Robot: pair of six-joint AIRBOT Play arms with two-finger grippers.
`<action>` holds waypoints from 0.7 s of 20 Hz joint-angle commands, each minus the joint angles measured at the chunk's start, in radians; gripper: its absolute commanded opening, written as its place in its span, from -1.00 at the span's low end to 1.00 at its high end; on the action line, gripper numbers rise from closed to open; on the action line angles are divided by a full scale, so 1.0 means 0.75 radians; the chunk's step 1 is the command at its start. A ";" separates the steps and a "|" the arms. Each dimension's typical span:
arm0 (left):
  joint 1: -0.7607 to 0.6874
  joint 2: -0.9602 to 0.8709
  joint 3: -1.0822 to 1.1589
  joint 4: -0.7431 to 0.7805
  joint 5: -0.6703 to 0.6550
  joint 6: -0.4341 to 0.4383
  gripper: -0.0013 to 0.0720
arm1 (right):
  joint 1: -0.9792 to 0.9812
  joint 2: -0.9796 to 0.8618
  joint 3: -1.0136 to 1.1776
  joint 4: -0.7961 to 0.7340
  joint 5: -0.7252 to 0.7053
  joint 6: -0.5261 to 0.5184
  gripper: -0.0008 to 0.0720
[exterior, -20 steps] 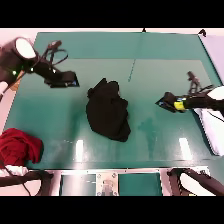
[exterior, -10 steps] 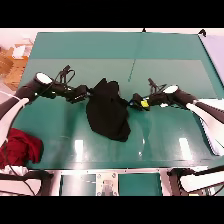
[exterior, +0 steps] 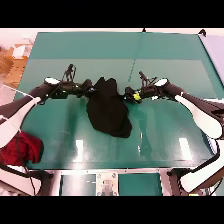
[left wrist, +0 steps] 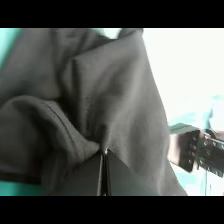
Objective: Fold the shirts.
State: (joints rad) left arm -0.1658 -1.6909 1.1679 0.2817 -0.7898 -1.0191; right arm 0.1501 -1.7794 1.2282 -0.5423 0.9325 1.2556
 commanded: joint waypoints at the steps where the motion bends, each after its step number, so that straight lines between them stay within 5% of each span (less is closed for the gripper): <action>1: 0.013 -0.011 0.084 -0.040 -0.121 0.069 -0.90 | -0.084 0.038 0.023 0.001 0.101 -0.015 -0.93; 6: 0.133 0.084 0.402 -0.036 -0.470 0.016 -0.90 | -0.311 0.339 0.103 0.001 0.231 -0.014 -0.93; 14: 0.283 0.591 0.798 0.010 -0.588 -0.068 -0.90 | -0.553 1.021 0.449 0.010 0.235 0.001 -0.93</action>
State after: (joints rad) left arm 0.0177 -1.3769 1.6756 0.2588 -1.2015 -1.0519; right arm -0.2123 -1.1751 1.4750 -0.5365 1.1187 1.2530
